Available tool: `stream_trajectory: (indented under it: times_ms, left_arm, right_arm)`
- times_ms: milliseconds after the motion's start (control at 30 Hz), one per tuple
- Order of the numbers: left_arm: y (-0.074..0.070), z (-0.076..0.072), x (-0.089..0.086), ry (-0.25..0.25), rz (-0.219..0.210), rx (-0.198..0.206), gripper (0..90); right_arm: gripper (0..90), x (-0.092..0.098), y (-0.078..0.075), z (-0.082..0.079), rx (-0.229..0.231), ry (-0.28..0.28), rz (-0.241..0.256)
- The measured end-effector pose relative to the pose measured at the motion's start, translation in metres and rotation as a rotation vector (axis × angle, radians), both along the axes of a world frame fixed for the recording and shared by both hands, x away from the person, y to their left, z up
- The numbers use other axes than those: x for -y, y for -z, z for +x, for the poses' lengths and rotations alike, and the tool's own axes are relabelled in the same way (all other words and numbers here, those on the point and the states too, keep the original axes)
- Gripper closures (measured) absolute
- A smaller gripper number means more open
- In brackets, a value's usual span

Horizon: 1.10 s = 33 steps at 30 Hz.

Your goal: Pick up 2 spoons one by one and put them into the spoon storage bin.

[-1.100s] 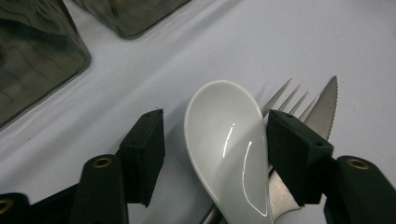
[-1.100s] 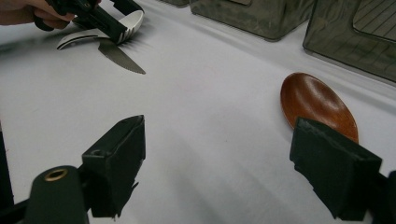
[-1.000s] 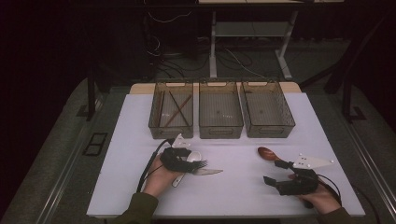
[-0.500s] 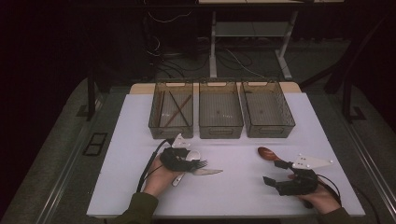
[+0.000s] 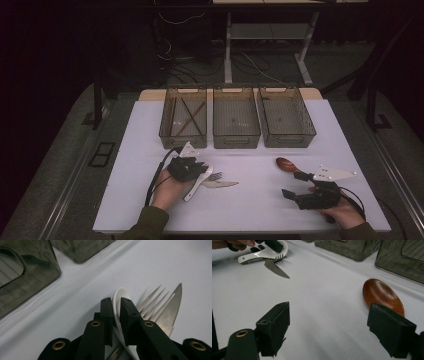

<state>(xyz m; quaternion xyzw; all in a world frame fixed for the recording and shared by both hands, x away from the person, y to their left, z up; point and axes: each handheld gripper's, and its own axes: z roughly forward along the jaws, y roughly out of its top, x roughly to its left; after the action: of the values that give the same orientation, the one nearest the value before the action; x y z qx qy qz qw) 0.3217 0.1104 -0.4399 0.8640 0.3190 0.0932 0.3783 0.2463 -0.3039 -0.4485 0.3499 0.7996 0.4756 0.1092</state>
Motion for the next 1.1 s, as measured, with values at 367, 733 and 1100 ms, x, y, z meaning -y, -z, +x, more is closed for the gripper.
stream_trajectory:
  times_ms: [367, 733, 1100]
  left_arm:
    - [-0.002, -0.001, -0.001, 0.008, 0.0, 0.003, 82.5]
    - [-0.017, -0.004, -0.006, 0.011, -0.049, 0.047, 82.7]
    - [-0.038, -0.003, -0.002, 0.061, -0.101, 0.082, 82.7]
  right_arm:
    - [17.8, 0.0, 0.0, 0.0, 0.0, -0.004, 0.001]
    - [17.9, -0.001, 0.0, 0.0, -0.001, -0.003, 0.003]
    - [15.0, -0.007, 0.002, 0.001, 0.004, -0.01, -0.002]
